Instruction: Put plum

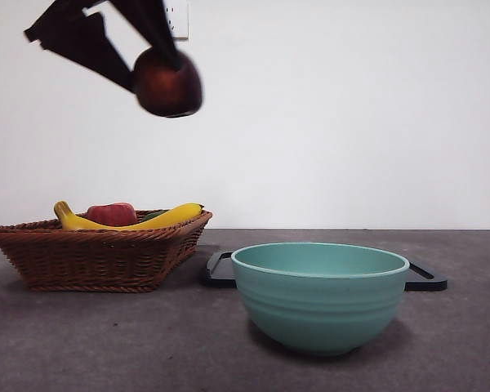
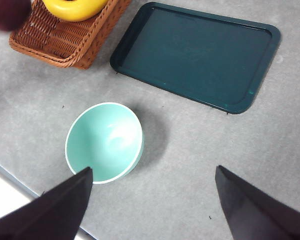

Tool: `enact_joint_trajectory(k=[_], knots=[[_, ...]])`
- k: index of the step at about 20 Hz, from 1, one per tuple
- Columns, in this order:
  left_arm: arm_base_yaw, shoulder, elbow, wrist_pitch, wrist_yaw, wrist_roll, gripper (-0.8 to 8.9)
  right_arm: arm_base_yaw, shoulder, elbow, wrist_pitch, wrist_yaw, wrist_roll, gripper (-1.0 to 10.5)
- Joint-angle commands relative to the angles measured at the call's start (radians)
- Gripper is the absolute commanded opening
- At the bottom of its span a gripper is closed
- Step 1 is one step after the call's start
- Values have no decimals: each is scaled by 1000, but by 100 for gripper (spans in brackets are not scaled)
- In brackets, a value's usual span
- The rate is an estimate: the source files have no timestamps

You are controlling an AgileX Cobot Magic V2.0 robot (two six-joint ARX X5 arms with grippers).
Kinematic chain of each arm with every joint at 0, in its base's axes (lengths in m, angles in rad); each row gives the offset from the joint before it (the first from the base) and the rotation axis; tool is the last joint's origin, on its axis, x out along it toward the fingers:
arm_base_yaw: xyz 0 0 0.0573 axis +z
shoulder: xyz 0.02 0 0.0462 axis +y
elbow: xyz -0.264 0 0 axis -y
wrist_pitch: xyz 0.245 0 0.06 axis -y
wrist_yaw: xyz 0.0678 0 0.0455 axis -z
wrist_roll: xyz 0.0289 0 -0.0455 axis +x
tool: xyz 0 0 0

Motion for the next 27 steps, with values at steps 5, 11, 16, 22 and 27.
enact_joint_trajectory(k=[5, 11, 16, 22, 27], knots=[[-176, 86, 22, 16, 2, 1, 235, 2, 8, 21, 9, -4, 0, 392], [-280, 244, 22, 34, 2, 35, 235, 2, 8, 21, 9, -4, 0, 392], [-329, 368, 22, 98, -3, 77, 235, 2, 8, 21, 9, -4, 0, 392], [-342, 455, 22, 127, -44, 104, 236, 2, 8, 21, 9, -3, 0, 392], [-348, 481, 22, 133, -44, 106, 265, 2, 8, 21, 9, -3, -1, 392]])
